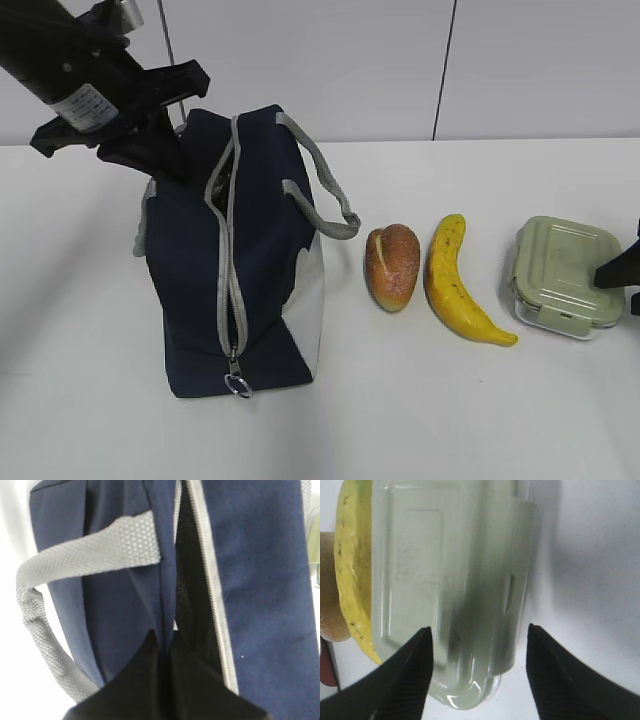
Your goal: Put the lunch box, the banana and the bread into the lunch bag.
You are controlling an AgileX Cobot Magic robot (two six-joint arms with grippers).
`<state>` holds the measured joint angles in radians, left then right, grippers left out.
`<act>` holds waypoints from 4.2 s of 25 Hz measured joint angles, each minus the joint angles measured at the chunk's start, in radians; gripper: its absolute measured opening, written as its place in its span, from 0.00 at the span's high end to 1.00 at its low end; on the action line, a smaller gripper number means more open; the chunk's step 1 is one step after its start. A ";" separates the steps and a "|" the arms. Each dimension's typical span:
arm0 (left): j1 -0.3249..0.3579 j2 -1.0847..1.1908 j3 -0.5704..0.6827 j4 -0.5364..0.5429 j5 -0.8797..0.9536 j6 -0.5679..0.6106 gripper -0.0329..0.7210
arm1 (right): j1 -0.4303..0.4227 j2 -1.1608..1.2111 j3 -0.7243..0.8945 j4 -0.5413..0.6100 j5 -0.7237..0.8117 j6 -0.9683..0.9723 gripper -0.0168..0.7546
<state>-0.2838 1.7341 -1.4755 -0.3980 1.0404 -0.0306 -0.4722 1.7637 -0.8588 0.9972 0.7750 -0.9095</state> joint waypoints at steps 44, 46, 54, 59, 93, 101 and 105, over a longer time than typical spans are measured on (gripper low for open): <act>0.000 0.000 0.000 0.001 0.005 0.000 0.96 | -0.019 0.282 -0.185 0.206 0.245 -0.095 0.22; 0.000 0.000 0.000 0.001 0.005 0.000 0.96 | -0.019 0.282 -0.185 0.225 0.245 -0.109 0.22; 0.000 0.000 0.000 0.001 0.005 0.000 0.96 | -0.019 0.290 -0.185 0.326 0.245 -0.126 0.22; 0.000 0.000 0.000 0.001 0.005 0.000 0.96 | -0.019 0.338 -0.185 0.356 0.282 -0.126 0.22; 0.000 0.000 0.000 -0.041 -0.005 0.021 0.96 | 0.122 0.168 -0.211 0.613 0.327 -0.222 0.51; 0.000 0.000 0.000 -0.165 -0.050 0.144 0.96 | 0.324 0.100 -0.398 0.556 0.355 0.027 0.51; 0.000 0.000 0.000 -0.202 -0.066 0.183 0.96 | 0.403 0.096 -0.510 0.460 0.364 0.177 0.51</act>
<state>-0.2838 1.7341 -1.4755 -0.6003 0.9743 0.1524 -0.0689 1.8597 -1.3690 1.4574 1.1389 -0.7325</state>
